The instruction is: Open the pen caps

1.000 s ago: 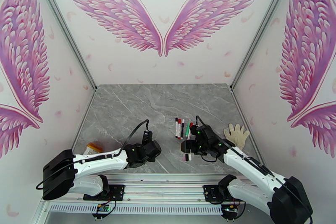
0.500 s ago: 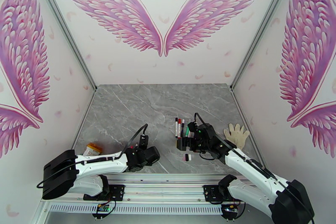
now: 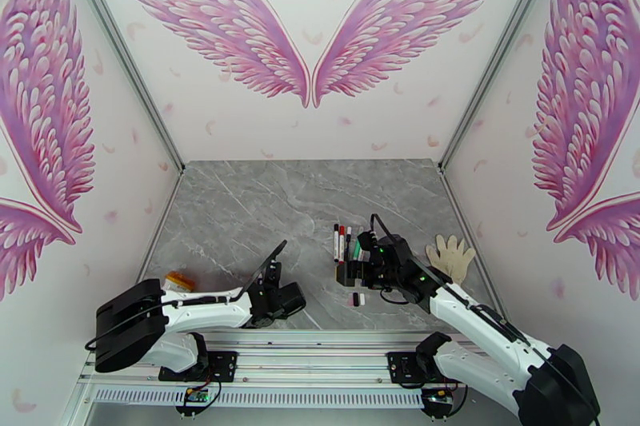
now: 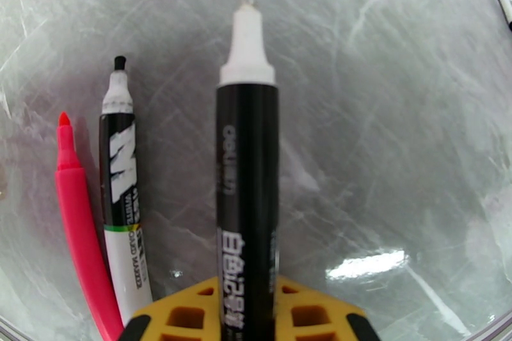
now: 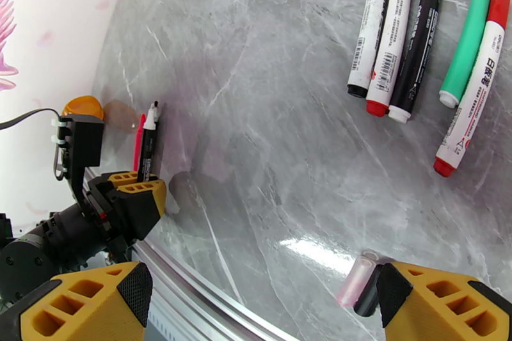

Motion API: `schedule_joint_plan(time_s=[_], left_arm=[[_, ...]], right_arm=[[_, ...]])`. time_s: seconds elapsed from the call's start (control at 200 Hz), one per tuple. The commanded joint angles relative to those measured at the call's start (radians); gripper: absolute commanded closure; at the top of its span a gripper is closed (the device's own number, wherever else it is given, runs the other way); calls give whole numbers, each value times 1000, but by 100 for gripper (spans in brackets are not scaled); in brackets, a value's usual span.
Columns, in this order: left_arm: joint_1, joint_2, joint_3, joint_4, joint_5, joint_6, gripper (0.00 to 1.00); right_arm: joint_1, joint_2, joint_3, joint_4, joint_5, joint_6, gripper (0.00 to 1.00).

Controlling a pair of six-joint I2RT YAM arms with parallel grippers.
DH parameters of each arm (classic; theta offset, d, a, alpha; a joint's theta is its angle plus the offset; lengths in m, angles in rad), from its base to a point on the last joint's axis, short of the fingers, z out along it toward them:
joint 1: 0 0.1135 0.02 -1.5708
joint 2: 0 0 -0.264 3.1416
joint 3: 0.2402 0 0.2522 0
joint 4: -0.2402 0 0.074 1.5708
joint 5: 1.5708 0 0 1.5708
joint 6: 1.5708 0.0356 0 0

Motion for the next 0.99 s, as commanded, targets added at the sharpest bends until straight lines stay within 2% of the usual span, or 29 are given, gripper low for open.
schedule_joint_plan(time_s=[0.0,0.215,0.385,0.52,0.61,0.75,0.855,0.989], left_arm=[[-3,28,-1,-5,-5,-4,74],[8,51,7,-14,-8,7,59],[13,6,18,-29,-9,14,56],[18,-58,58,-90,-29,30,56],[34,-115,75,-113,-35,46,51],[86,-230,73,-59,9,119,49],[117,-325,53,63,91,201,36],[132,-407,13,212,186,252,1]], right_arm=[[9,-12,-5,1,-3,-11,1],[8,-10,-10,6,-1,1,1],[8,-12,-3,-15,22,4,0],[9,-11,25,-57,82,20,8],[8,-12,46,-80,124,34,16],[8,9,88,-115,200,21,27],[9,40,129,-147,259,8,36],[8,96,190,-183,331,6,46]])
